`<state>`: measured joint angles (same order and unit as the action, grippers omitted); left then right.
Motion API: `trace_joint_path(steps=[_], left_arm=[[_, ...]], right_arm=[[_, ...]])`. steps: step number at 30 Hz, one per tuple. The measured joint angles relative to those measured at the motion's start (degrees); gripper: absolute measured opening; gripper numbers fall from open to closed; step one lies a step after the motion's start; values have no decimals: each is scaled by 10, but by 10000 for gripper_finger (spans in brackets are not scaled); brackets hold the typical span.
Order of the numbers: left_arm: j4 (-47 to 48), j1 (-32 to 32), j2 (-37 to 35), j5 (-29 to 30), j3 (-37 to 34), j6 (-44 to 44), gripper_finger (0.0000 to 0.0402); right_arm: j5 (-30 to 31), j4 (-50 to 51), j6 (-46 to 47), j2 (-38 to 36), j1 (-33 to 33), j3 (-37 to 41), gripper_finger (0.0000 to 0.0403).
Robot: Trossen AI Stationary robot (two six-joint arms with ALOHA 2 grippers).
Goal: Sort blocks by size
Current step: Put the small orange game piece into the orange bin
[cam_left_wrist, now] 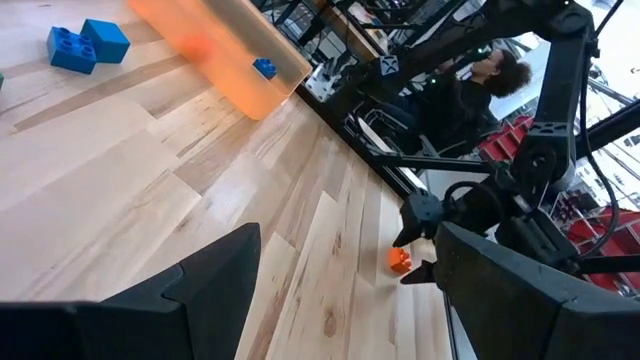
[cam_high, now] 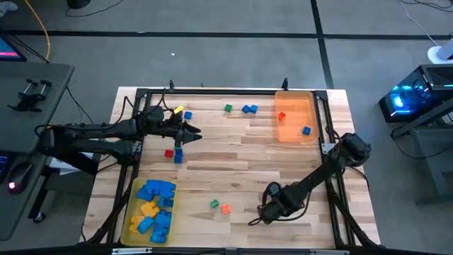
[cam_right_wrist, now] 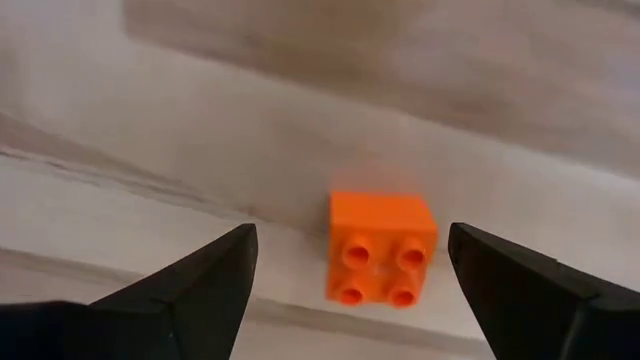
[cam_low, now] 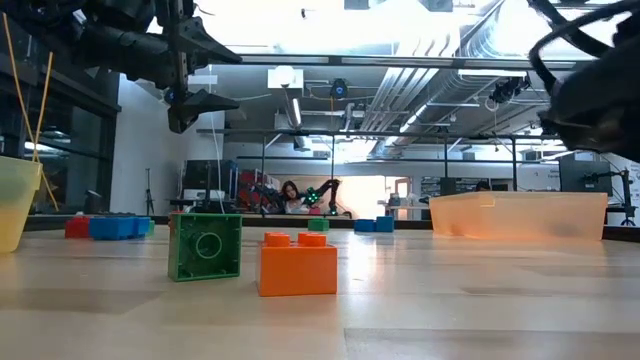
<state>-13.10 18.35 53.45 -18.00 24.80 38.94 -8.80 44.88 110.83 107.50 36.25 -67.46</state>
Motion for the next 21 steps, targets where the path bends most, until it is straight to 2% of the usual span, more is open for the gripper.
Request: trace_joint_path(steps=[5,8,12,17,19,21], left_arm=[[1,0,0,-1,0,0,289],[4,0,0,-1,0,0,289],[15,0,0,-1,0,0,289],[20,0,0,-1,0,0,289],[19,0,0,-1,0,0,289],[16,0,0,-3,0,0,289]], right_arm=[[-32,4,3,12,2,-1,325],[-39,7,-3,20,1,-3,311],[-31,6,-5,22,-1,-3,252],[-31,9,-46,22,-13,-3,132],[-20,14,-74,13,-20,-1,136],[23,33,-94,-5,-34,0,136]])
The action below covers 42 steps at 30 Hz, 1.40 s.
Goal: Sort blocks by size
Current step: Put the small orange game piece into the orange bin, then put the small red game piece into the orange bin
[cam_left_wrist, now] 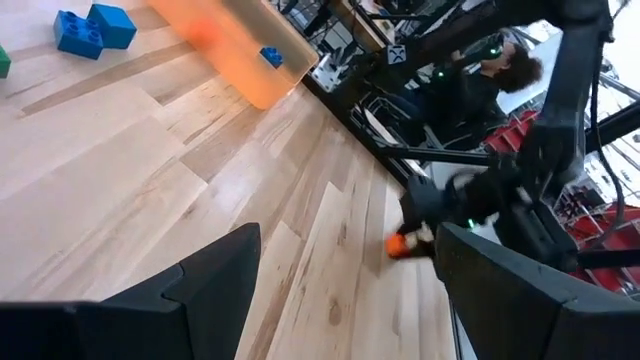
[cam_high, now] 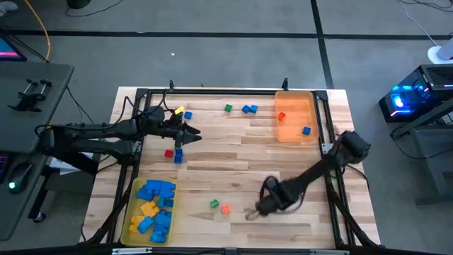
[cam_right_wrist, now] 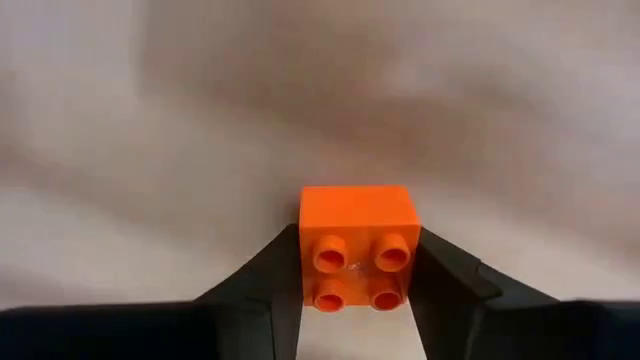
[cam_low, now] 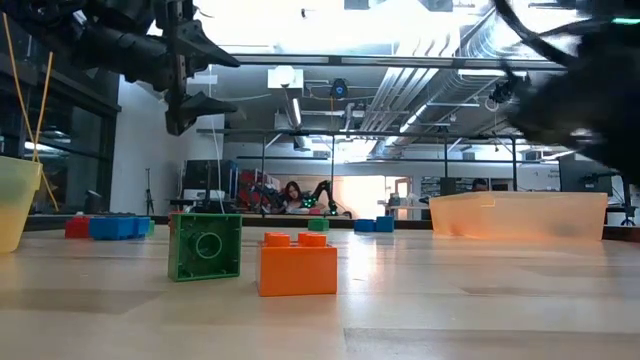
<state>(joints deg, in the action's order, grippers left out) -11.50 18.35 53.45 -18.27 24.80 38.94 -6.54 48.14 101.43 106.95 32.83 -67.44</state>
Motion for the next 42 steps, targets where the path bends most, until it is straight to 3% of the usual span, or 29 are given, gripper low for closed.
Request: trace_joint_path(steps=[5,10,15,18,25,30,33,35,38,40,42], left_arm=[[-14,0,0,-23,0,0,289],[-21,0,0,-33,0,4,289],[-21,0,0,-33,0,9,289],[-21,0,0,-33,0,10,289],[-21,0,0,-33,0,10,289],[-21,0,0,-43,0,9,289],[-16,0,0,-89,0,6,289],[53,-2,0,-127,20,5,289],[292,-19,4,-118,103,-85,288],[471,-38,20,-38,171,-171,286],[616,-55,45,95,232,-189,284]], right_arm=[[134,102,-53,-89,-69,-28,136],[300,269,-105,-183,-187,-53,136],[373,374,-182,-234,-334,-52,136],[391,362,-261,-243,-413,-52,153],[361,295,-416,-238,-518,-48,280],[332,234,-466,-240,-505,-48,303],[312,188,-484,-241,-466,-48,305],[304,162,-481,-241,-436,-48,305],[304,140,-451,-241,-394,-48,306],[304,136,-434,-241,-373,-48,306],[306,137,-423,-238,-358,-48,306]])
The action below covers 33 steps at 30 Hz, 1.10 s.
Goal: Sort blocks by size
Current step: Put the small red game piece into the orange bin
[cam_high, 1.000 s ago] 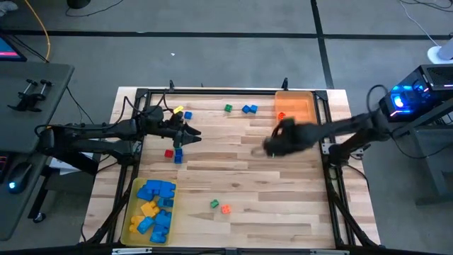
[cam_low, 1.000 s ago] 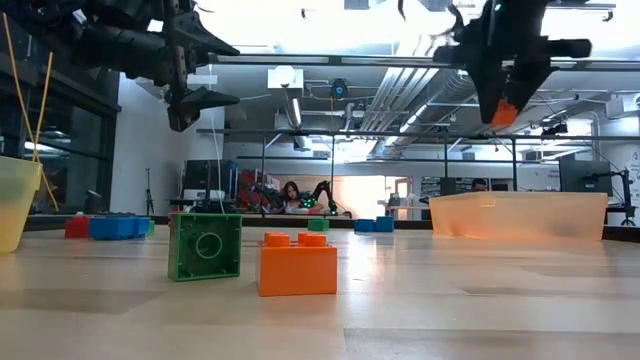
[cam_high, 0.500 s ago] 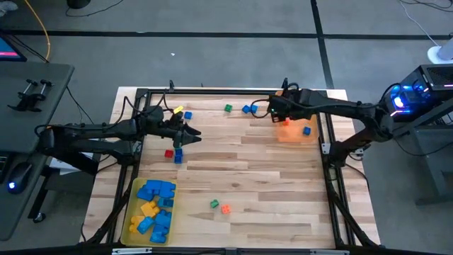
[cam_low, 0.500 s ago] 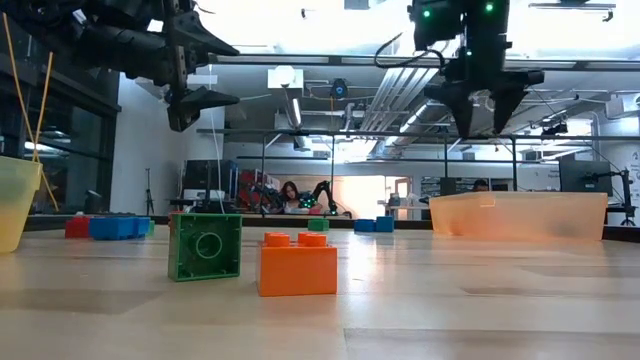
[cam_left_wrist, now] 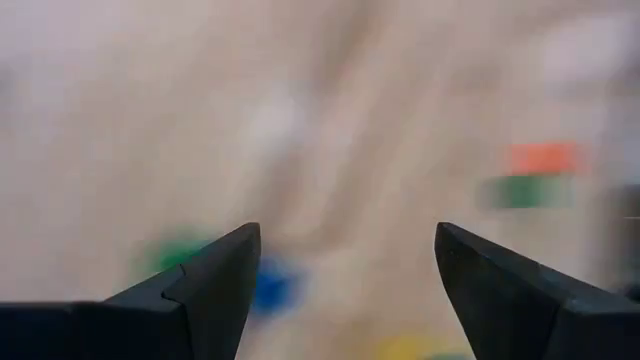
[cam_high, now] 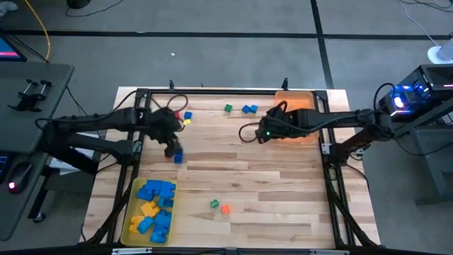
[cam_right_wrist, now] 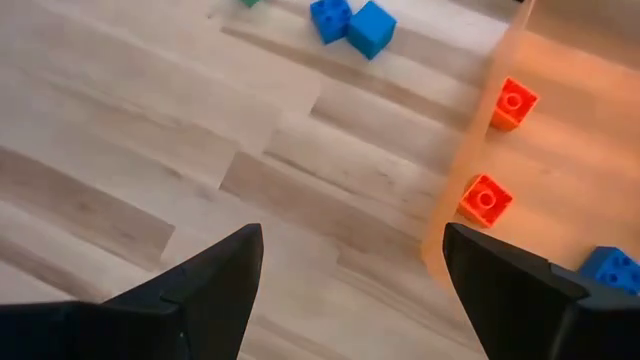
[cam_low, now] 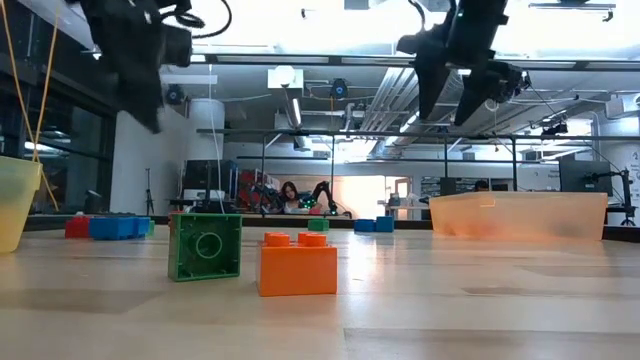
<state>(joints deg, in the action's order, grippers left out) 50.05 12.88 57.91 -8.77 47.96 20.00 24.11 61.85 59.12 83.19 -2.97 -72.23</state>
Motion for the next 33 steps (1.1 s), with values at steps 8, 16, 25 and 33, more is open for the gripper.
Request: trace_joint_path(steps=[8,16,25,33], left_arm=[[106,-19,59,185,23,165,282],[137,-54,78,117,-43,-35,282],[123,-97,108,105,-61,-130,282],[81,-39,157,67,-55,85,282]], right_arm=[[1,1,3,23,20,0,307],[-22,-6,-26,49,20,0,307],[-21,-24,-28,61,19,0,307],[-21,-55,-42,61,18,0,307]])
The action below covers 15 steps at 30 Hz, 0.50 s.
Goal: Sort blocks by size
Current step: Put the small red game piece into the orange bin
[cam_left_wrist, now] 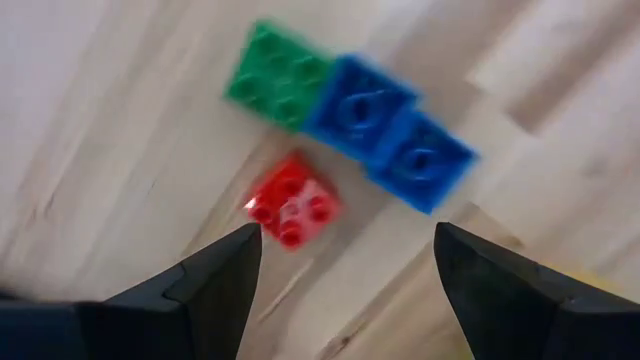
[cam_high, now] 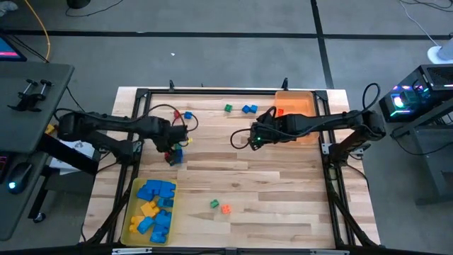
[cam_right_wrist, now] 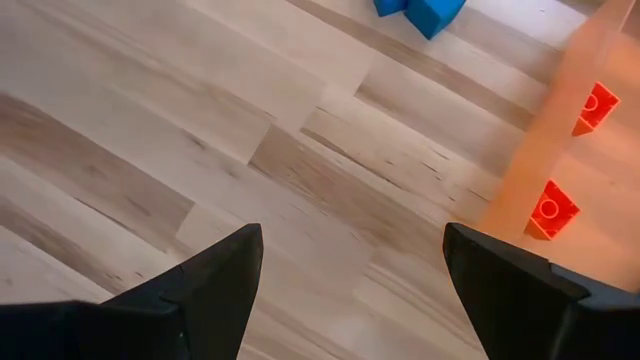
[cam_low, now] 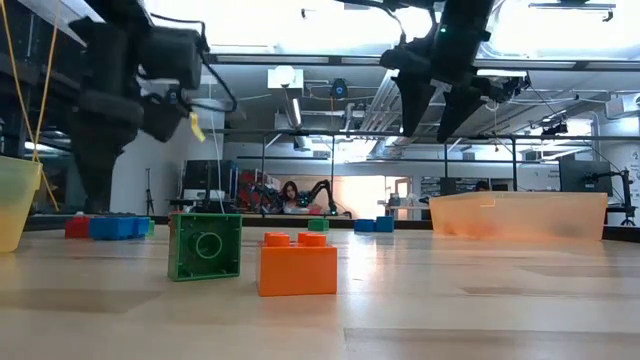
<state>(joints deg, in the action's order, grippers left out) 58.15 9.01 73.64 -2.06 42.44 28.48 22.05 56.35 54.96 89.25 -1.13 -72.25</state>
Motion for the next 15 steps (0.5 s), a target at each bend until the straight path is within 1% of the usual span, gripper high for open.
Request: trace_joint_path(steps=[3,6,10,12,15], left_arm=[[21,26,25,4,0,21,282],[22,37,44,5,0,51,282],[4,30,60,17,-1,133,282],[-12,24,63,29,-7,177,282],[-34,17,63,30,-24,227,282]], right_arm=[[0,0,-5,0,0,0,307],[0,0,-15,0,0,0,307],[0,0,-15,0,0,0,307],[0,1,-15,0,0,0,307],[1,1,-15,0,0,0,307]])
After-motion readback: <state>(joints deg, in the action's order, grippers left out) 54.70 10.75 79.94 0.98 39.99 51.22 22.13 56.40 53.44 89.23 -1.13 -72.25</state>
